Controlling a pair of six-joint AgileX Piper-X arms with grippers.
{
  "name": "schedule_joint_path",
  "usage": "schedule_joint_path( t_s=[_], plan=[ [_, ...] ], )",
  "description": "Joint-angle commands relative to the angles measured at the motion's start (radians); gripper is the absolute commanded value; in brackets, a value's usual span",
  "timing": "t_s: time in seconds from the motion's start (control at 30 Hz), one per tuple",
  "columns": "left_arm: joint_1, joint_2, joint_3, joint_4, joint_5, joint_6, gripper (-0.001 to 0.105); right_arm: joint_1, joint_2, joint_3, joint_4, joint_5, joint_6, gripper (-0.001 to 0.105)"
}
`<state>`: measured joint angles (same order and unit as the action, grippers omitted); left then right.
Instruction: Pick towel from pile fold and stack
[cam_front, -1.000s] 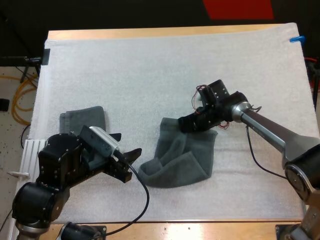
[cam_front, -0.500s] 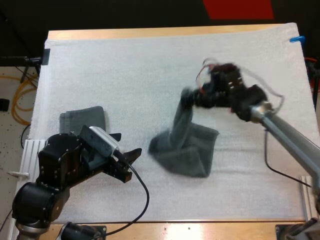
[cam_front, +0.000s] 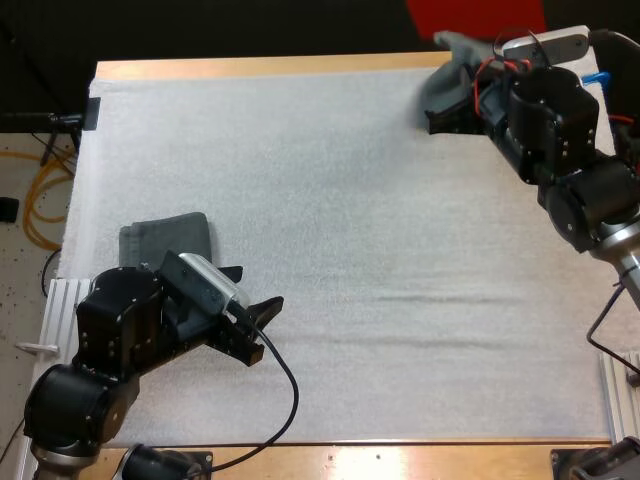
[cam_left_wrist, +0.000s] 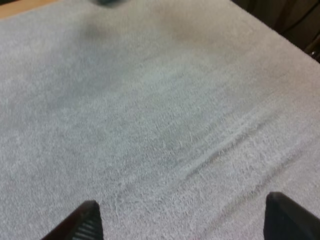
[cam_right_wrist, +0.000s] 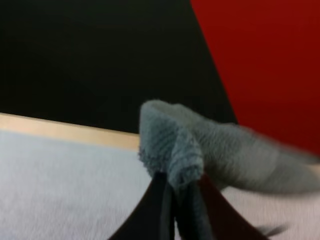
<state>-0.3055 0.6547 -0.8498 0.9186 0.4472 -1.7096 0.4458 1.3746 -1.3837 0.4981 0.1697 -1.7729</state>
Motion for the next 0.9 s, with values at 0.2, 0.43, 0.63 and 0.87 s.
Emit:
schedule_joint_path(
  t_s=[0.2,0.43,0.63,0.87],
  plan=[
    [-0.002,-0.003,-0.005,-0.004,0.001,0.008,0.065,0.063,0.043,0.127,0.138,-0.193,0.139,0.0],
    [-0.002,-0.003,-0.005,-0.004,-0.004,0.008,0.065,0.276,0.063,0.297,0.143,-0.563,0.114,0.0],
    [-0.002,-0.003,-0.005,-0.004,-0.004,0.008,0.065,0.489,0.063,0.352,0.139,-0.613,0.117,0.0],
    [-0.002,-0.003,-0.005,-0.004,-0.004,0.008,0.065,0.569,0.081,0.357,0.055,-0.458,0.19,0.0]
  ],
)
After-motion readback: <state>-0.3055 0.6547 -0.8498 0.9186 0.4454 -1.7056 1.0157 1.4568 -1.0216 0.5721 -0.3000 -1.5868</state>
